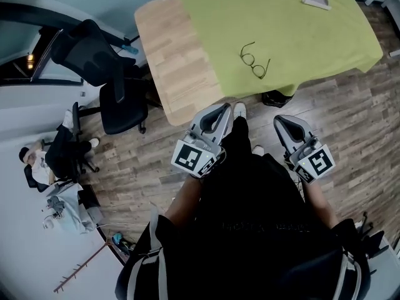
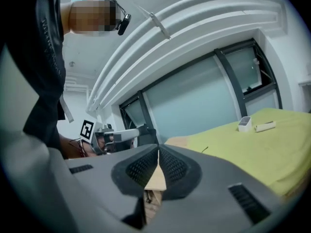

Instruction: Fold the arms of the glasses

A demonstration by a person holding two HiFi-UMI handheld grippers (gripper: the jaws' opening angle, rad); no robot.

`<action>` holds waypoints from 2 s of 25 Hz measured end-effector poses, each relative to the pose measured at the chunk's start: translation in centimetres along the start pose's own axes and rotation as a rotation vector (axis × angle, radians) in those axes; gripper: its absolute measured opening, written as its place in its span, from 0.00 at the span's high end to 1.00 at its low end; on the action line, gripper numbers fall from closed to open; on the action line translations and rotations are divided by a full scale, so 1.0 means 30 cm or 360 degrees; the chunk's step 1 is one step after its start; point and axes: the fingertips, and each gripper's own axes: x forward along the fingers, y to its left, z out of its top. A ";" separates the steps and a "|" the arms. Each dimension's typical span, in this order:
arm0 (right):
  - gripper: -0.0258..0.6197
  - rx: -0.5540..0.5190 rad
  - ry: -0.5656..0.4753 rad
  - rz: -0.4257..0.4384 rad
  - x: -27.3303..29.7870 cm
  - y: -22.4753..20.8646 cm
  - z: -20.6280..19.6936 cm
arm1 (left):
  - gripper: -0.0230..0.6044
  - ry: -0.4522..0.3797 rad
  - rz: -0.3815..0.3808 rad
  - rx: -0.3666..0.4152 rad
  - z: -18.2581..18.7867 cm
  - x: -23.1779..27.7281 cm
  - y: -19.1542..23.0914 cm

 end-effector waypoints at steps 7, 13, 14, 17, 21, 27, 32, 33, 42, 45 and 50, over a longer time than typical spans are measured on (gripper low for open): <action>0.91 0.0043 0.0041 -0.0049 0.165 -0.115 0.042 | 0.93 -0.0039 -0.0123 0.0031 0.032 0.109 0.129; 0.91 0.0076 0.0129 -0.0123 0.271 -0.189 0.022 | 0.93 0.0090 -0.0184 0.0029 -0.030 0.193 0.243; 0.91 0.0077 0.0142 -0.0141 0.282 -0.201 0.020 | 0.93 0.0102 -0.0197 0.0017 -0.034 0.208 0.258; 0.91 0.0095 0.0157 -0.0188 0.310 -0.235 0.019 | 0.93 0.0133 -0.0232 -0.0002 -0.046 0.244 0.303; 0.91 0.0109 0.0143 -0.0238 0.350 -0.282 0.018 | 0.93 0.0150 -0.0280 -0.0003 -0.058 0.288 0.352; 0.91 0.0111 0.0238 -0.0419 0.349 -0.377 -0.066 | 0.93 0.0267 -0.0291 0.0060 -0.139 0.336 0.408; 0.91 0.0110 0.0329 -0.0509 0.334 -0.464 -0.121 | 0.93 0.0280 -0.0270 0.0107 -0.154 0.390 0.421; 0.91 0.0123 0.0351 -0.0503 0.335 -0.475 -0.131 | 0.93 0.0277 -0.0263 0.0098 -0.154 0.397 0.421; 0.91 0.0230 0.0545 -0.0441 0.373 -0.540 -0.249 | 0.93 0.0396 -0.0222 0.0027 -0.243 0.444 0.408; 0.91 0.0246 0.0602 -0.0408 0.388 -0.561 -0.284 | 0.92 0.0420 -0.0215 0.0011 -0.263 0.469 0.409; 0.91 0.0303 0.0692 -0.0399 0.400 -0.593 -0.342 | 0.91 0.0479 -0.0226 0.0000 -0.293 0.488 0.403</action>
